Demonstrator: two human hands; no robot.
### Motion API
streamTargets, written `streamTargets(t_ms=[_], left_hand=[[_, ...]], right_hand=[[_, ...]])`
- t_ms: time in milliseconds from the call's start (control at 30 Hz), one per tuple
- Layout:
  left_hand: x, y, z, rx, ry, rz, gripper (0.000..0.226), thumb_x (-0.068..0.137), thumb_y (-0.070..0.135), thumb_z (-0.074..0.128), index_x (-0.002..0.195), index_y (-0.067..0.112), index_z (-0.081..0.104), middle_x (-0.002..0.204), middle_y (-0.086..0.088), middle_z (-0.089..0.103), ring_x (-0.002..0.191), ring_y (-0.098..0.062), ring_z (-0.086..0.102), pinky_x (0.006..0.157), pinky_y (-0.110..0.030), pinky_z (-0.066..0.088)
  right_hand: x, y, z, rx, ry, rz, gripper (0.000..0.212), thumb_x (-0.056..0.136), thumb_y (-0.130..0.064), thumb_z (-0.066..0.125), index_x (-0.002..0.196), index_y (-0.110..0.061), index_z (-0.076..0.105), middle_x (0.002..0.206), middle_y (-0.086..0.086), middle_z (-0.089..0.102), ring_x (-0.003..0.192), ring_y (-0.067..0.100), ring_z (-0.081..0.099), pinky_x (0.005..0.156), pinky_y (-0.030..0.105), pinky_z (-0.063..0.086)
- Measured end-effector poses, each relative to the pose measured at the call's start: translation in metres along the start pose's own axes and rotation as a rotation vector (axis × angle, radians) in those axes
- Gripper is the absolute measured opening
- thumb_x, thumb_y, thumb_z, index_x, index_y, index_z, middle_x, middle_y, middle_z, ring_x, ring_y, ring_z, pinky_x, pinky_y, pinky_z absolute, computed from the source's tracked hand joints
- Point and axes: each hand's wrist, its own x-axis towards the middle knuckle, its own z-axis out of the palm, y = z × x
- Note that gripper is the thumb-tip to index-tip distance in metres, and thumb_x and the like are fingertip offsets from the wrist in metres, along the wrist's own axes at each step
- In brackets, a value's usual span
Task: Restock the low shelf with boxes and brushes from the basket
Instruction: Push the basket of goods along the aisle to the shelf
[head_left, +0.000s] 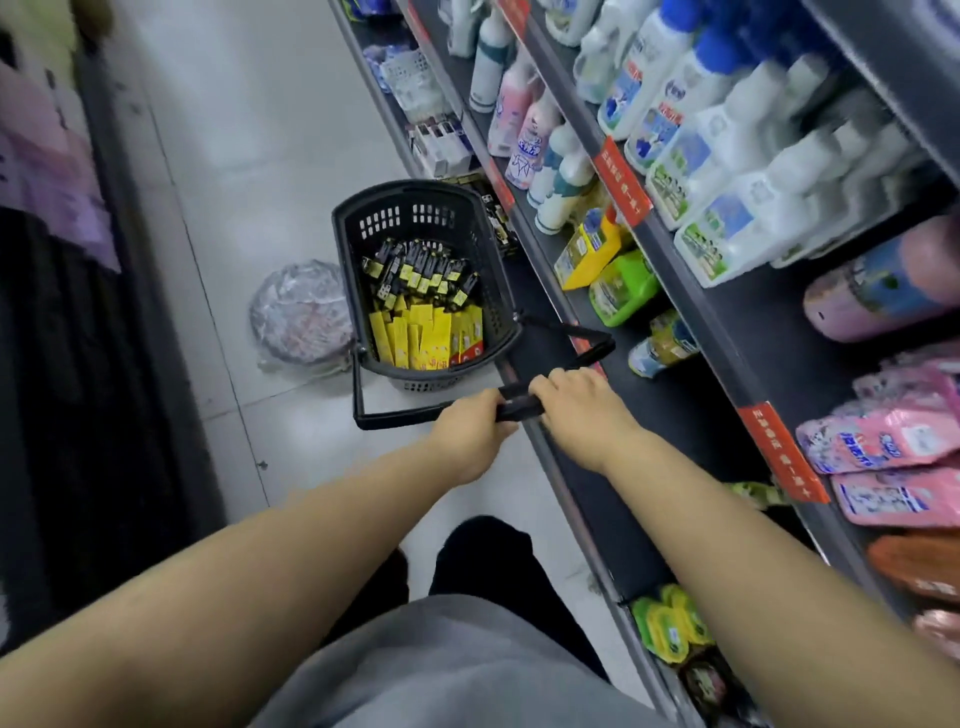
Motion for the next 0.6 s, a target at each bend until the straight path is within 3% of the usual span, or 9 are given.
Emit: streamTargets(t_ms=[100,200,267,367,600], left_hand=[[0.025,0.003,-0.039,-0.047,-0.029,0.016,0.028,0.096,0.026,0.049,0.117,0.007,0.05,0.113,-0.012,0.059,0.103,-0.029,0.054,0.076,-0.031,0.037],[0.046,0.004,-0.067,-0.105,-0.087,0.014,0.025,0.096,0.026,0.05,0.112,0.007,0.051,0.091,-0.005,0.055,0.081,-0.022,0.051,0.065,-0.029,0.034],[0.066,0.005,-0.09,-0.148,-0.109,0.009,0.017,0.095,0.026,0.05,0.103,0.011,0.052,0.073,0.002,0.048,0.063,-0.015,0.044,0.052,-0.028,0.032],[0.097,0.008,-0.137,-0.211,-0.123,-0.007,0.016,0.095,0.026,0.051,0.08,0.02,0.048,0.065,0.002,0.044,0.054,-0.011,0.039,0.041,-0.017,0.031],[0.166,-0.001,-0.244,-0.103,-0.156,0.057,0.015,0.093,0.03,0.054,0.084,0.019,0.059,0.082,-0.01,0.065,0.071,-0.02,0.057,0.068,-0.037,0.05]], right_hand=[[0.03,0.001,-0.019,0.091,0.049,0.11,0.032,0.093,-0.011,0.041,0.124,-0.013,0.042,0.12,0.009,0.046,0.117,0.029,0.04,0.112,0.041,0.013],[0.057,0.01,-0.036,0.222,0.037,0.161,0.037,0.086,-0.003,0.044,0.121,-0.014,0.042,0.121,0.008,0.041,0.122,0.028,0.032,0.115,0.041,0.0],[0.079,0.02,-0.05,0.275,0.083,0.14,0.039,0.082,0.001,0.046,0.117,-0.017,0.041,0.118,0.005,0.039,0.121,0.026,0.03,0.114,0.039,-0.004],[0.122,0.037,-0.083,0.34,0.1,0.103,0.032,0.086,-0.003,0.044,0.114,-0.018,0.042,0.117,0.005,0.037,0.12,0.025,0.028,0.111,0.036,-0.002],[0.227,0.052,-0.158,0.354,-0.002,0.076,0.017,0.094,-0.019,0.044,0.111,-0.016,0.044,0.116,0.007,0.041,0.116,0.029,0.032,0.103,0.037,0.016]])
